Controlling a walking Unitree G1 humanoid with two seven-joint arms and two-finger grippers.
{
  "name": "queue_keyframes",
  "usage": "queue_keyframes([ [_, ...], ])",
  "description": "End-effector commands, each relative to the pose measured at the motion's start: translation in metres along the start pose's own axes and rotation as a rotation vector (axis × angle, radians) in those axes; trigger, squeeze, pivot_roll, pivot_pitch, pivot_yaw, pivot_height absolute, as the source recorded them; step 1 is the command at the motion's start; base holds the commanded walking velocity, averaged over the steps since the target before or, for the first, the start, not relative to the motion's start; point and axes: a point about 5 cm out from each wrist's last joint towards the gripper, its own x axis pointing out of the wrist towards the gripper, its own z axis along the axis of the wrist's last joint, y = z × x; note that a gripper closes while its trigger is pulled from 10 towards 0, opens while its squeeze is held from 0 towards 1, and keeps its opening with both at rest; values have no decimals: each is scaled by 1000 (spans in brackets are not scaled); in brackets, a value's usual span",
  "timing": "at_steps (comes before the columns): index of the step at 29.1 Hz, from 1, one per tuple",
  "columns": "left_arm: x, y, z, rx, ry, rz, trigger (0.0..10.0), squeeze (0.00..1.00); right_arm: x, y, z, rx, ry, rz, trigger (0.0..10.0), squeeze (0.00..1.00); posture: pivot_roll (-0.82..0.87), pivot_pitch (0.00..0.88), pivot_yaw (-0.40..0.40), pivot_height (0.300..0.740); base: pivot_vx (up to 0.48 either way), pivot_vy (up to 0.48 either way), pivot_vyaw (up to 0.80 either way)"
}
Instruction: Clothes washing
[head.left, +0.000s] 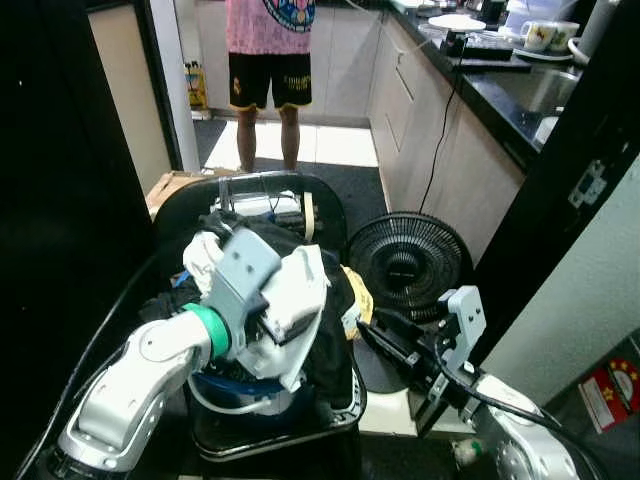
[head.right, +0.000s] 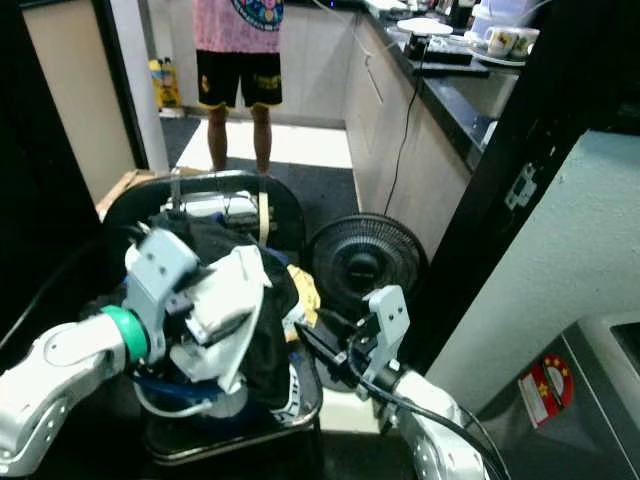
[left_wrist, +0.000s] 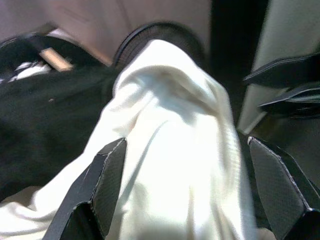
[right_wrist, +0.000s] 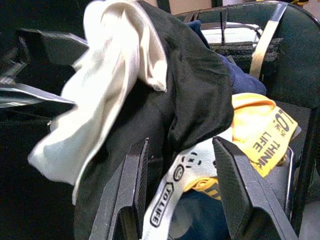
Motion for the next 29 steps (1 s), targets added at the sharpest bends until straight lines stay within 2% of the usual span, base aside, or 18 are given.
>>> queue_keyframes([
  [1,0,8,-2,5,29,93,10000,0,-2,-1,-4,-4,18,-2,10000,0,-15,103,-7,740,0,0,0],
  [2,0,8,-2,5,29,93,10000,0,-2,-1,-4,-4,18,-2,10000,0,-15,103,-7,740,0,0,0],
  [5,-9,54,-11,-48,36,514,10000,0,-1,1,-4,-1,16,0,10000,0,-14,102,-7,740,0,0,0],
  [6,-9,54,-11,-48,36,514,10000,0,-1,1,-4,-1,16,0,10000,0,-14,102,-7,740,0,0,0],
  [7,-17,69,-18,-55,58,643,10000,0,-1,1,-4,0,14,0,10000,0,-16,100,-6,740,0,0,0],
  [8,-17,69,-18,-55,58,643,10000,0,-1,1,-4,0,14,0,10000,0,-16,100,-6,740,0,0,0],
  [9,-24,78,-23,-62,74,730,10000,0,-1,1,-4,0,13,-1,10000,0,-17,100,-5,740,0,0,0],
  [11,-24,78,-23,-62,74,730,10000,0,-1,1,-4,0,13,-1,10000,0,-17,100,-5,740,0,0,0],
  [13,-37,90,-31,-59,107,841,10000,0,-1,0,-3,-1,12,-4,10000,0,-19,100,-4,740,0,0,0],
  [15,-37,90,-31,-59,107,841,10000,0,-1,0,-3,-1,12,-4,10000,0,-19,100,-4,740,0,0,0],
  [17,-59,106,-38,-37,130,991,10000,0,-2,-1,-3,-3,12,-8,10000,0,-21,101,-3,740,0,0,0],
  [18,-59,106,-38,-37,130,991,10000,0,-2,-1,-3,-3,12,-8,10000,0,-21,101,-3,740,0,0,0],
  [20,-68,113,-37,-72,93,1054,10000,0,-3,-1,-3,-3,12,-9,10000,0,-20,102,-6,740,0,0,0],
  [22,-82,125,-34,-148,22,1144,10000,0,-2,-1,-3,-1,13,-8,10000,0,-18,104,-8,740,0,0,0],
  [25,-83,128,-39,-199,38,1119,10000,0,-2,-1,-3,0,13,-6,10000,0,-17,105,-10,740,0,0,0],
  [26,-80,127,-42,-251,33,1055,10000,0,-1,-1,-3,0,13,-4,10000,0,-16,105,-12,740,0,0,0],
  [28,-55,106,-35,-297,-39,743,10000,0,-1,0,-3,2,15,-1,10000,0,-12,107,-16,740,0,0,0],
  [29,-55,106,-35,-297,-39,743,10000,0,-1,0,-3,2,15,-1,10000,0,-12,107,-16,740,0,0,0],
])
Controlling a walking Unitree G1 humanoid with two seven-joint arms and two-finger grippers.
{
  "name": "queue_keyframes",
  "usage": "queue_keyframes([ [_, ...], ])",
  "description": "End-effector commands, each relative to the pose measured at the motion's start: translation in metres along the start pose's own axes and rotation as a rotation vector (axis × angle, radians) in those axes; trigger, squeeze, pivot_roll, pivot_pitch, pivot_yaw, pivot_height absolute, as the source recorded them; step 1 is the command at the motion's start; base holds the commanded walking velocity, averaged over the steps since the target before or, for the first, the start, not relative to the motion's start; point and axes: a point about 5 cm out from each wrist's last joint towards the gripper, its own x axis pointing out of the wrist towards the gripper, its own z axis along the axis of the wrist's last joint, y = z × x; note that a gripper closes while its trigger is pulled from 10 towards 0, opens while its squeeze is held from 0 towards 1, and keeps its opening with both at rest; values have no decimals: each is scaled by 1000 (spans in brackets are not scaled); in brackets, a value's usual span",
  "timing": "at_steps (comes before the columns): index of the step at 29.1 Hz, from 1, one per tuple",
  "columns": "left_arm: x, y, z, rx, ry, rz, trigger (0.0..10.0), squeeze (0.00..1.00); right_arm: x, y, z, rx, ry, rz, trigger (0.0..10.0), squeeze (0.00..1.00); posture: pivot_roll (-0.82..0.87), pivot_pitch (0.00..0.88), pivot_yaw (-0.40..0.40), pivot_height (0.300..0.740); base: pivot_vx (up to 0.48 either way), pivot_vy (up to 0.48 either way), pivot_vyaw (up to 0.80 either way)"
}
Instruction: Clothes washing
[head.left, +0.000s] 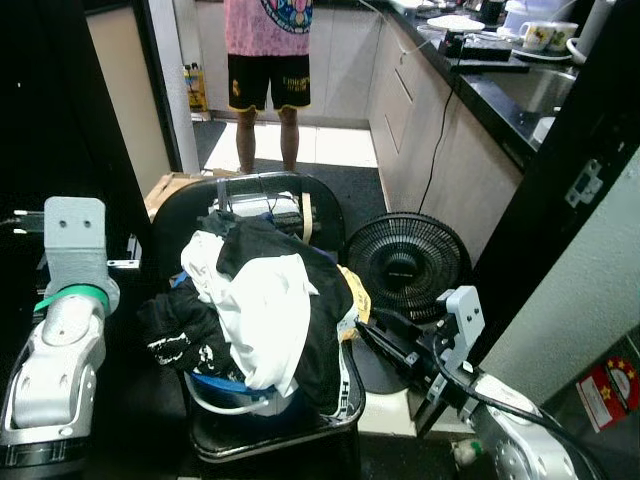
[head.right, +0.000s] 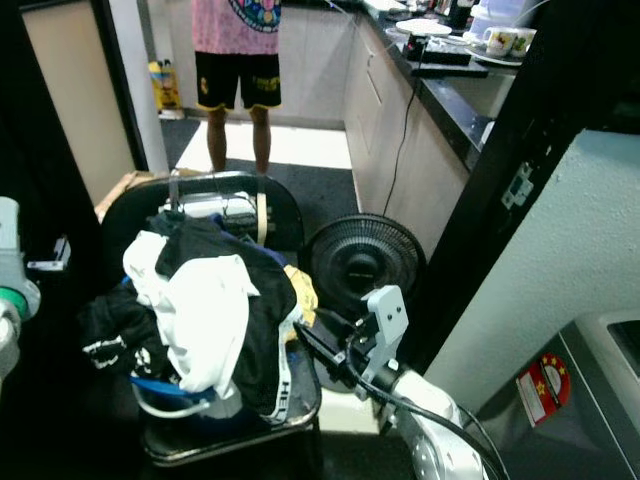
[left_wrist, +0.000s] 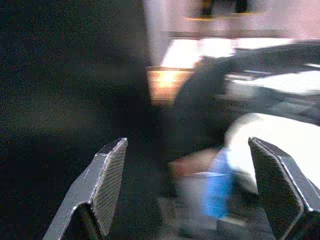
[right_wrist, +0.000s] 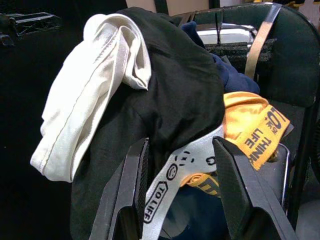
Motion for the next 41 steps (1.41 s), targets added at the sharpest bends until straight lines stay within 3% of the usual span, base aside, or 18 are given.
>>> queue_keyframes([
  [1,-1,-7,-5,-18,24,-69,10000,0,-1,0,-3,1,15,1,10000,0,-12,107,-16,740,0,0,0],
  [3,-5,-51,-3,-45,0,-340,10000,0,0,0,-4,2,18,5,10000,0,-13,109,-20,740,0,0,0],
  [7,-5,-51,-3,-45,0,-340,10000,0,0,0,-4,2,18,5,10000,0,-13,109,-20,740,0,0,0],
  [8,-5,-72,-4,-44,-4,-414,10000,0,1,0,-4,2,18,7,10000,0,-15,108,-19,740,0,0,0],
  [9,-5,-72,-4,-44,-4,-414,10000,0,1,0,-4,2,18,7,10000,0,-15,108,-19,740,0,0,0],
  [10,-1,-91,-8,-45,4,-446,10000,0,1,0,-4,2,18,8,10000,0,-21,109,-17,740,0,0,0],
  [11,-1,-91,-8,-45,4,-446,10000,0,1,0,-4,2,18,8,10000,0,-21,109,-17,740,0,0,0],
  [12,3,-105,-12,-46,21,-457,10000,0,1,1,-3,2,18,7,10000,0,-21,110,-16,740,0,0,0],
  [15,7,-113,-17,-34,43,-457,10000,0,1,1,-3,1,19,7,10000,0,-26,111,-13,740,0,0,0],
  [23,8,-121,-28,32,84,-496,10000,0,0,1,-3,0,18,5,10000,0,-29,109,-13,740,0,0,0],
  [25,0,-127,-27,54,64,-596,10000,0,-1,1,-3,-2,19,5,10000,0,-25,104,-16,740,0,0,0],
  [27,0,-127,-27,54,64,-596,10000,0,-1,1,-3,-2,19,5,10000,0,-25,104,-16,740,0,0,0],
  [28,-8,-133,-24,49,51,-681,10000,0,-1,0,-3,-3,19,6,10000,0,-25,103,-15,740,0,0,0],
  [30,-8,-133,-24,49,51,-681,10000,0,-1,0,-3,-3,19,6,10000,0,-25,103,-15,740,0,0,0],
  [32,-19,-141,-23,54,46,-767,10000,0,-1,0,-3,-5,19,8,10000,0,-26,98,-14,740,0,0,0],
  [35,-19,-141,-23,53,40,-751,10000,0,-1,0,-3,-6,18,8,10000,0,-26,96,-13,740,0,0,0],
  [38,-17,-134,-21,35,20,-663,10000,0,-1,0,-3,-7,17,8,10000,0,-26,93,-10,740,0,0,0],
  [41,-10,-116,-18,0,-7,-493,10000,0,-2,0,-3,-7,17,6,10000,0,-24,91,-9,740,0,0,0],
])
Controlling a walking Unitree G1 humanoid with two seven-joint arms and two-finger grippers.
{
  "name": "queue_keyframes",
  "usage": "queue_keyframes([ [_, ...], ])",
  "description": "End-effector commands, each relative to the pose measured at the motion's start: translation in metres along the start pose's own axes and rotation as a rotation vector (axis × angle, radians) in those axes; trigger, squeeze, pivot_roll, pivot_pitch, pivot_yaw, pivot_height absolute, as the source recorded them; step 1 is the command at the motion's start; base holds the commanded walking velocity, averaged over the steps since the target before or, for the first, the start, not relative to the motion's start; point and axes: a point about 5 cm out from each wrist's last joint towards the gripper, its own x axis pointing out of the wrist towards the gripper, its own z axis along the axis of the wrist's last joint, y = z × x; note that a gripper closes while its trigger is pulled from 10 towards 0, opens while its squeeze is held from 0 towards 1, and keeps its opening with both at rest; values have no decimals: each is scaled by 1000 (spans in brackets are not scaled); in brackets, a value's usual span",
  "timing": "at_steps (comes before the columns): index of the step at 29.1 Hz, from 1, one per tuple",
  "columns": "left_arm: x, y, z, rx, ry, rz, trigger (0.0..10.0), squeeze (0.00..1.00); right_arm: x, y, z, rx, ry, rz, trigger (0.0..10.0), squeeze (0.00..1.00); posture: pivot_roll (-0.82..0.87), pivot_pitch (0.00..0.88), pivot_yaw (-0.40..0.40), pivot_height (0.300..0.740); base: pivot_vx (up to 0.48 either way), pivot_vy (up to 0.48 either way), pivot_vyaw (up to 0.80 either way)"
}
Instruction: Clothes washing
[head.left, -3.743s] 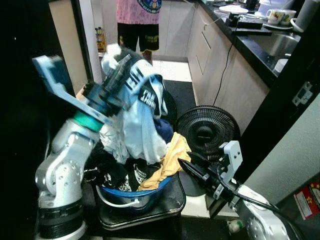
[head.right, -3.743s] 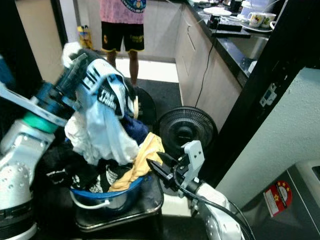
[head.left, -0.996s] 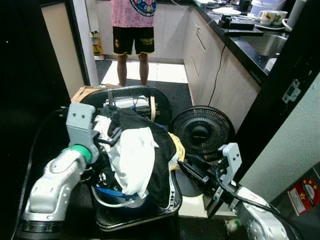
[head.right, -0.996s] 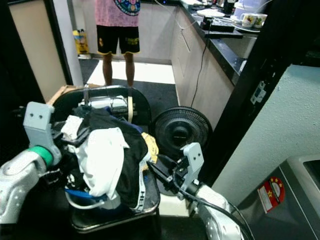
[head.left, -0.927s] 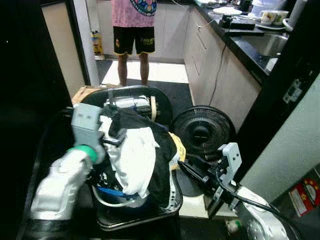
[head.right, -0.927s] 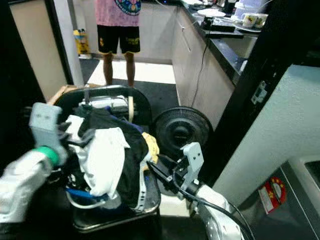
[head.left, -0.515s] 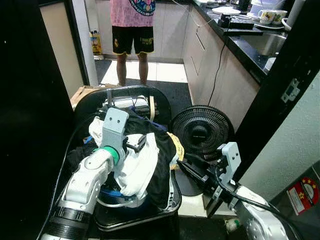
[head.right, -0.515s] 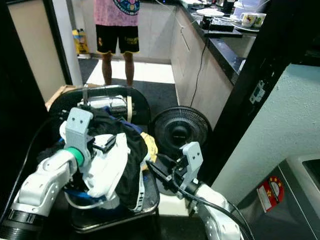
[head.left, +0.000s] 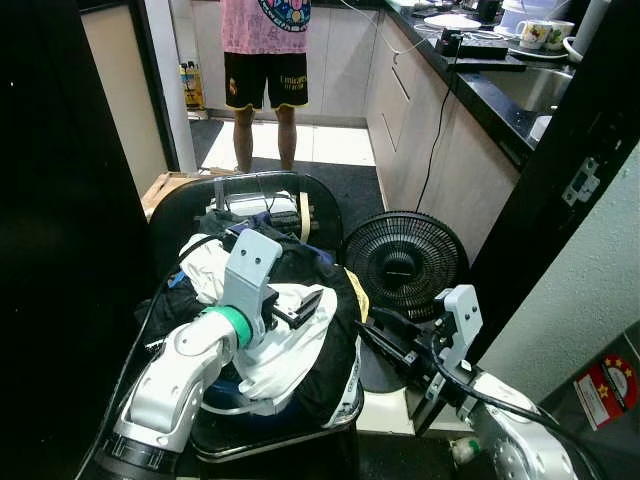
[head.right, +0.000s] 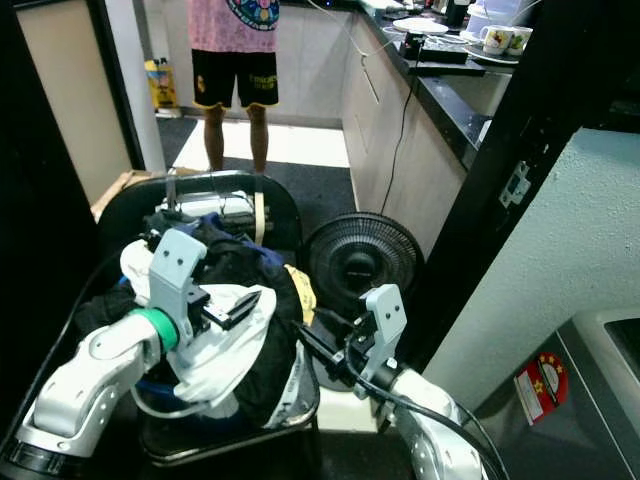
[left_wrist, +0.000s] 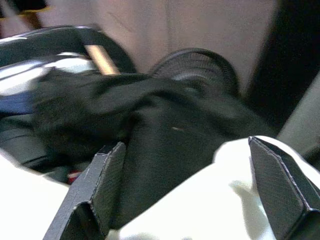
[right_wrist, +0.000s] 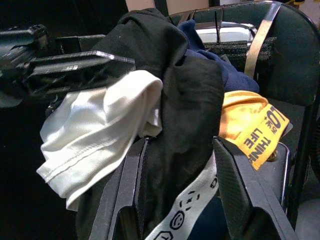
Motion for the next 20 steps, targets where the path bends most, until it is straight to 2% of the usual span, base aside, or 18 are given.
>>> queue_keyframes([
  [1,-5,9,0,3,-14,77,10000,0,-3,1,-3,-7,13,0,10000,0,-24,91,-9,740,0,0,0],
  [2,-9,20,1,5,-23,162,10000,0,-4,0,-3,-6,13,0,10000,0,-22,91,-11,740,0,0,0],
  [3,-9,20,1,5,-23,162,10000,0,-4,0,-3,-6,13,0,10000,0,-22,91,-11,740,0,0,0],
  [5,-20,45,-3,76,1,377,10000,0,-3,0,-4,-6,13,2,10000,0,-18,95,-13,740,0,0,0],
  [8,-20,45,-3,76,1,377,10000,0,-3,0,-4,-6,13,2,10000,0,-18,95,-13,740,0,0,0],
  [9,-25,55,-4,92,15,457,10000,0,-2,1,-4,-5,13,4,10000,0,-18,97,-15,740,0,0,0],
  [10,-25,55,-4,92,15,457,10000,0,-2,1,-4,-5,13,4,10000,0,-18,97,-15,740,0,0,0],
  [11,-29,63,-6,87,29,519,10000,0,-2,1,-3,-4,12,6,10000,0,-18,99,-15,740,0,0,0],
  [13,-29,63,-6,87,29,519,10000,0,-2,1,-3,-4,12,6,10000,0,-18,99,-15,740,0,0,0],
  [14,-32,69,-8,68,36,553,10000,0,-1,1,-3,-4,11,7,10000,0,-19,100,-16,740,0,0,0],
  [17,-32,73,-7,50,26,545,10000,0,-1,1,-3,-5,12,7,10000,0,-20,103,-17,740,0,0,0],
  [19,-29,76,-2,47,7,533,10000,0,-1,0,-3,-5,12,7,10000,0,-20,105,-19,740,0,0,0],
  [20,-23,77,7,41,-27,499,10000,0,-1,0,-2,-5,12,7,10000,0,-18,107,-23,740,0,0,0],
])
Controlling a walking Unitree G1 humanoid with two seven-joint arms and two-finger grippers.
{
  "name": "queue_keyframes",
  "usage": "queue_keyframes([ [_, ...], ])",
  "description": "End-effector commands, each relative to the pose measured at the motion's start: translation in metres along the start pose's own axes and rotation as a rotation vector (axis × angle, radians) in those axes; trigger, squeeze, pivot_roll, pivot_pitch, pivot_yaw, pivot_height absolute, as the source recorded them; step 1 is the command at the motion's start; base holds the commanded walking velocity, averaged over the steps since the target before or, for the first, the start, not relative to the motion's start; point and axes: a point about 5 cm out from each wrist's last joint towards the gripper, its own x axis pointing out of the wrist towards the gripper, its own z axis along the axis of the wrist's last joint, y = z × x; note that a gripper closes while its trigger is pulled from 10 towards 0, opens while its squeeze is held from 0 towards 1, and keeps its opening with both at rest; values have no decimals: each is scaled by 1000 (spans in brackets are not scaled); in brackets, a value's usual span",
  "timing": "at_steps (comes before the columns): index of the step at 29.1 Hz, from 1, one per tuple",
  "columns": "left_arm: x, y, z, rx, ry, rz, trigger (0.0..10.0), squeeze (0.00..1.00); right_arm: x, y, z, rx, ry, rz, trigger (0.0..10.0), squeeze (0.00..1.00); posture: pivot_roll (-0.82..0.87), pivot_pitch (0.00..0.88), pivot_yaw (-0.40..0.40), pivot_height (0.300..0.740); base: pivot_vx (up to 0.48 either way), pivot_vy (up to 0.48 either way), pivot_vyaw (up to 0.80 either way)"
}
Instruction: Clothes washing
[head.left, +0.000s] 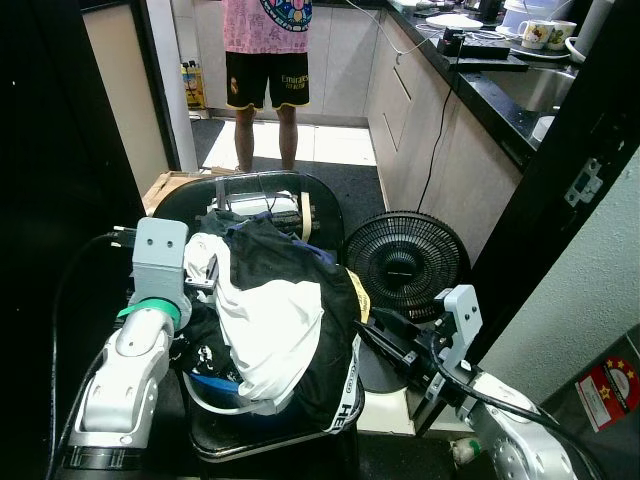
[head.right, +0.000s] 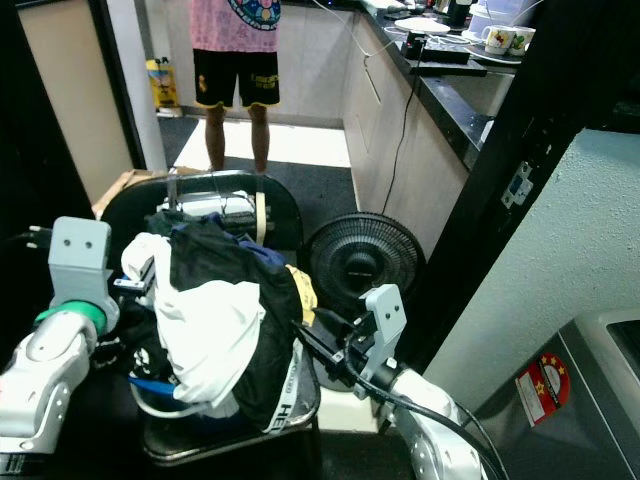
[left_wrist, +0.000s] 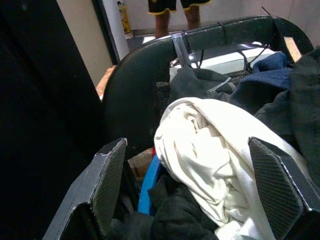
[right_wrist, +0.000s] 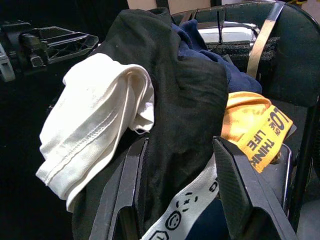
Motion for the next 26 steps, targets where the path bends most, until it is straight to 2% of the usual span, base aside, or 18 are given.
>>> queue_keyframes([
  [1,4,-1,6,-12,-29,-26,10000,0,-1,0,-2,-4,14,6,10000,0,-18,107,-23,740,0,0,0],
  [2,4,-1,6,-12,-29,-26,10000,0,-1,0,-2,-4,14,6,10000,0,-18,107,-23,740,0,0,0],
  [3,11,-4,16,-20,-57,-54,10000,0,-1,1,-2,-3,15,8,10000,0,-16,109,-25,740,0,0,0],
  [5,11,-4,16,-20,-57,-54,10000,0,-1,1,-2,-3,15,8,10000,0,-16,109,-25,740,0,0,0],
  [7,25,-11,32,-20,-84,-86,10000,0,1,1,-3,-2,17,13,10000,0,-15,111,-31,740,0,0,0],
  [8,25,-11,32,-20,-84,-86,10000,0,1,1,-3,-2,17,13,10000,0,-15,111,-31,740,0,0,0],
  [9,37,-21,32,-21,3,-143,10000,0,1,1,-3,-1,19,17,10000,0,-15,116,-35,740,0,0,0],
  [11,37,-21,32,-21,3,-143,10000,0,1,1,-3,-1,19,17,10000,0,-15,116,-35,740,0,0,0],
  [13,49,-37,25,-14,173,-294,10000,0,0,0,-2,-3,22,15,10000,0,-24,117,-26,740,0,0,0],
  [15,49,-37,25,-14,173,-294,10000,0,0,0,-2,-3,22,15,10000,0,-24,117,-26,740,0,0,0],
  [16,50,-40,23,-9,215,-338,10000,0,-1,0,-2,-3,22,12,10000,0,-24,118,-26,740,0,0,0],
  [22,52,-32,23,21,224,-407,10000,0,-4,-1,-3,-5,27,6,10000,0,-23,117,-28,740,0,0,0],
  [23,51,-33,23,27,216,-434,10000,0,-4,-1,-3,-4,27,7,10000,0,-21,118,-29,740,0,0,0],
  [25,49,-47,22,35,212,-528,10000,0,-2,-1,-3,-4,26,10,10000,0,-20,117,-32,740,0,0,0],
  [26,49,-47,22,35,212,-528,10000,0,-2,-1,-3,-4,26,10,10000,0,-20,117,-32,740,0,0,0],
])
